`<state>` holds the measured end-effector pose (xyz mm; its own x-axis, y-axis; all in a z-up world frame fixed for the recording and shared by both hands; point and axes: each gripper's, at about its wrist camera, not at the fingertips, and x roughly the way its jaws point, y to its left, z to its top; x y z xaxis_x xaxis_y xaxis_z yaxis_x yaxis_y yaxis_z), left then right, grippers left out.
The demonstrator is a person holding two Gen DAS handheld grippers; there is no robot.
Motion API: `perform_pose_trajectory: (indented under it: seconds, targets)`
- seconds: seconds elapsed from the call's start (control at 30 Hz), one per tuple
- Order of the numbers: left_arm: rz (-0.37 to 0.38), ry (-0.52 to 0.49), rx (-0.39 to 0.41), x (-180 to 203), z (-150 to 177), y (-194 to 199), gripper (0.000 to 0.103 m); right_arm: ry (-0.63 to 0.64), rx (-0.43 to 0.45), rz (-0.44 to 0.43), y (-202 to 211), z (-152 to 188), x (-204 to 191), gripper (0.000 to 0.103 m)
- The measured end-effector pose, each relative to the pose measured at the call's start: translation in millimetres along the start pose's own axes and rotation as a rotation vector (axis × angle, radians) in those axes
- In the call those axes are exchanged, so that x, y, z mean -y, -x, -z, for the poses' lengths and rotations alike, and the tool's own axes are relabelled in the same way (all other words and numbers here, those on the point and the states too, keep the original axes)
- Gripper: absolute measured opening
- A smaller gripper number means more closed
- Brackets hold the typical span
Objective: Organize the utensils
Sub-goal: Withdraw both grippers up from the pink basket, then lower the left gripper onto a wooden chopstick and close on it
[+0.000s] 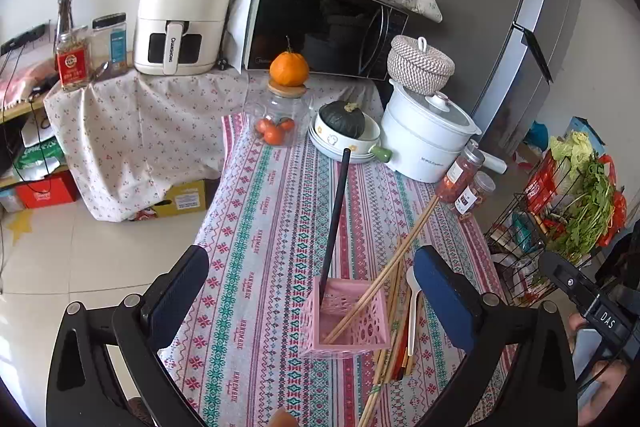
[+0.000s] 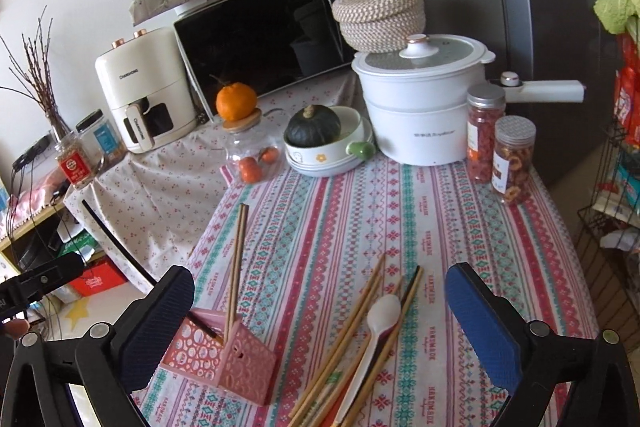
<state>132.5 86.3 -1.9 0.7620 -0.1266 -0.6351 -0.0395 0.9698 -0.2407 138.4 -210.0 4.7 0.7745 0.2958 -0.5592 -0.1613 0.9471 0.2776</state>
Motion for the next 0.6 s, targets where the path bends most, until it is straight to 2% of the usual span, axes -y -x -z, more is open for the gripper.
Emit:
perform_pose_trajectory:
  seconds: [0.17,0.27,0.43,0.6]
  targets:
    - [0.019,-0.106,0.053,28,11,16,0.103,-0.038,-0.024,0.085,5,6,26,0.103]
    - [0.056,-0.140,0.029,44,20,17,0.103,-0.056,-0.039,0.117,8,8,41,0.103]
    - [0.070,-0.232,-0.047,79,32,9,0.103,-0.076,-0.071,0.158,12,13,63,0.103]
    - [0.069,-0.304,-0.050,120,39,3,0.103,-0.072,-0.075,0.203,17,17,81,0.103]
